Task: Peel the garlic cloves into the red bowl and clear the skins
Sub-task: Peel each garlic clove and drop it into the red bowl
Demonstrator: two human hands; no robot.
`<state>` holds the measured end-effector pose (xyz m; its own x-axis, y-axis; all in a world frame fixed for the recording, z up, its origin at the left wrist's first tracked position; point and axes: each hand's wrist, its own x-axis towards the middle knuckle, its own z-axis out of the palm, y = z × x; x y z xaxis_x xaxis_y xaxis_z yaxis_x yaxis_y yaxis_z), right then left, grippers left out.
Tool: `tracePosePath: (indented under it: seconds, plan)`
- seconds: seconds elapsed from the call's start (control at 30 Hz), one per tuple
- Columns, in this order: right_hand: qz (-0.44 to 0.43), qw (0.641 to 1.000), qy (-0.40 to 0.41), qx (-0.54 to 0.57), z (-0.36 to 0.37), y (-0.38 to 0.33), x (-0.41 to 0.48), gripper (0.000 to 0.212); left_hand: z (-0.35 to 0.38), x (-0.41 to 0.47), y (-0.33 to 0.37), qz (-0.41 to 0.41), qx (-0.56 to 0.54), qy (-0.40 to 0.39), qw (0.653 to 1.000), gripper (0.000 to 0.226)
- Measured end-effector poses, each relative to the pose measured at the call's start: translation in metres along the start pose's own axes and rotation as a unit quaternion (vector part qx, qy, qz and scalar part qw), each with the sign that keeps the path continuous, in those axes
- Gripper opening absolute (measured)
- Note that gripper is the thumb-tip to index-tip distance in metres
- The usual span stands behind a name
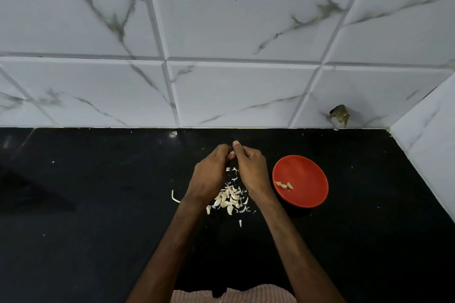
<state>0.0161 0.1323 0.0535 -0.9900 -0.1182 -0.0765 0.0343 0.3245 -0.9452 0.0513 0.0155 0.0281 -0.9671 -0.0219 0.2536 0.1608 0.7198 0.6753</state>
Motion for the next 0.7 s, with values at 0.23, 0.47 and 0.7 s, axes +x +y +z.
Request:
tracePosePath:
  seconds: [0.23, 0.47, 0.7]
  plan:
    - [0.082, 0.993, -0.044, 0.077, -0.009, -0.001, 0.003, 0.050, -0.001, 0.003, -0.001, 0.007, -0.036, 0.007, 0.999, 0.005]
    - [0.009, 0.999, -0.031, -0.003, -0.015, 0.004, 0.004, 0.040, -0.003, 0.005, 0.000, -0.048, -0.161, 0.068, 0.983, 0.007]
    - [0.026, 0.983, -0.034, 0.178, -0.018, 0.002, 0.001, 0.006, -0.010, 0.005, 0.001, -0.105, -0.238, 0.124, 0.958, 0.005]
